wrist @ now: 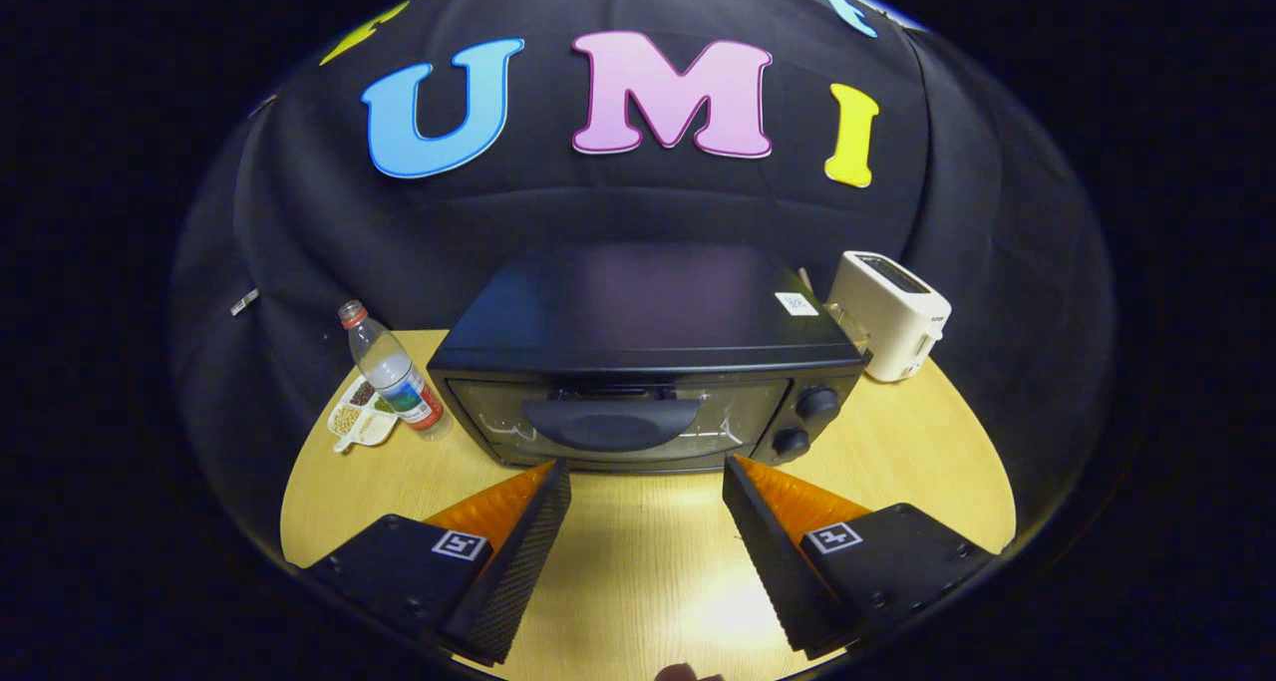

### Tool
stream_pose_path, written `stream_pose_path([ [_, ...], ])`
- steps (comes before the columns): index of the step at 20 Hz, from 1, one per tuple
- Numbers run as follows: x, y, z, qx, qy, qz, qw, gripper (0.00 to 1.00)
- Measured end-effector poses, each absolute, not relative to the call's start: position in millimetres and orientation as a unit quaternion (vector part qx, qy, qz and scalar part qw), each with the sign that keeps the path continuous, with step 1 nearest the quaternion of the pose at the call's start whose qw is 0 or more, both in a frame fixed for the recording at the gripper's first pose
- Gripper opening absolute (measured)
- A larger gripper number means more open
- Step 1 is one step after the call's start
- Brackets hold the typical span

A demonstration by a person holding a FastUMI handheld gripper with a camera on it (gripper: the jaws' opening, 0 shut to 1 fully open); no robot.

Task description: Open the toaster oven, put the food inside, and close the toaster oven door.

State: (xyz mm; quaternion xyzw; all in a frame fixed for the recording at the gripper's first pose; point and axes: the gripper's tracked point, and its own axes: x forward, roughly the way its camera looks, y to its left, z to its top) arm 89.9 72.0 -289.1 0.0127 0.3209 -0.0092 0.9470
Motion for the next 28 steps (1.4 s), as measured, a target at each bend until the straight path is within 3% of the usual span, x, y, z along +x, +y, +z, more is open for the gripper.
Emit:
stream_pose_path([
  [18, 54, 12, -95, 0.021, 0.127, -0.009, 0.992, 0.99],
  [28, -2, -1, -36, 0.002, 0.054, -0.017, 0.998, 0.99],
])
